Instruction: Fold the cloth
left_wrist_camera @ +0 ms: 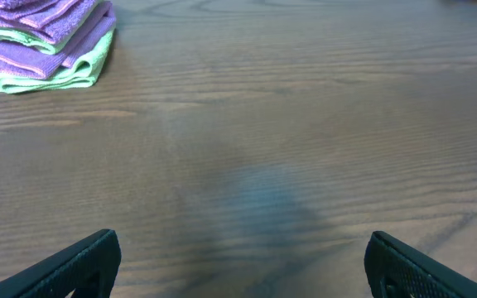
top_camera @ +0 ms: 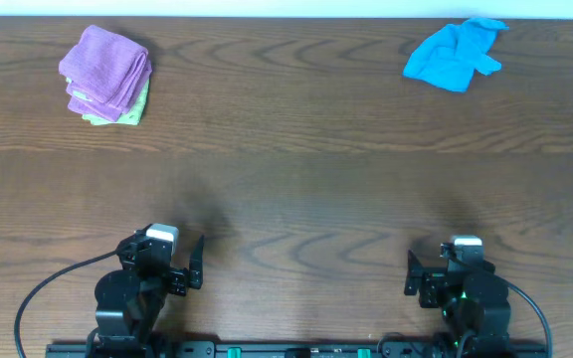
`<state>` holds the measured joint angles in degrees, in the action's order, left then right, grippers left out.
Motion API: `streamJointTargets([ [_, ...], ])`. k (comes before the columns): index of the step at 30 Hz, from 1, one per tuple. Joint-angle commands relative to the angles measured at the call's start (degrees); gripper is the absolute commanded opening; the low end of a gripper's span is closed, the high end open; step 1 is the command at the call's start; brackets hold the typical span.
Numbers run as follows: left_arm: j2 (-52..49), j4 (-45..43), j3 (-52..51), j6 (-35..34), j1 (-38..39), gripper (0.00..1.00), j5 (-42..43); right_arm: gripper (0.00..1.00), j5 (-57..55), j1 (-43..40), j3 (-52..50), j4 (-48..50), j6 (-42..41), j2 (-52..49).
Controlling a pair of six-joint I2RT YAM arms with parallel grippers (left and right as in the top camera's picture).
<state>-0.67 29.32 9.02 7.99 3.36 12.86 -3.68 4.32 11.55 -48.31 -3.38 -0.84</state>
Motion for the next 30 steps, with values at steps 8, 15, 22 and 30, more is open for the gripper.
streamJointTargets([
  [8,0.4,-0.2,-0.9,1.0,-0.3,0.95,-0.6,0.99,-0.4,-0.4,-0.7,-0.1,0.3,0.5],
  [15,0.4,-0.2,-0.9,1.0,-0.3,0.95,-0.6,0.99,-0.4,-0.4,-0.7,-0.1,0.3,0.5],
  [22,0.4,-0.2,-0.9,1.0,-0.3,0.95,-0.6,0.99,-0.4,-0.4,-0.7,-0.1,0.3,0.5],
  [30,0.4,-0.2,-0.9,1.0,-0.3,0.95,-0.6,0.99,-0.4,-0.4,-0.7,1.7,0.2,0.5],
])
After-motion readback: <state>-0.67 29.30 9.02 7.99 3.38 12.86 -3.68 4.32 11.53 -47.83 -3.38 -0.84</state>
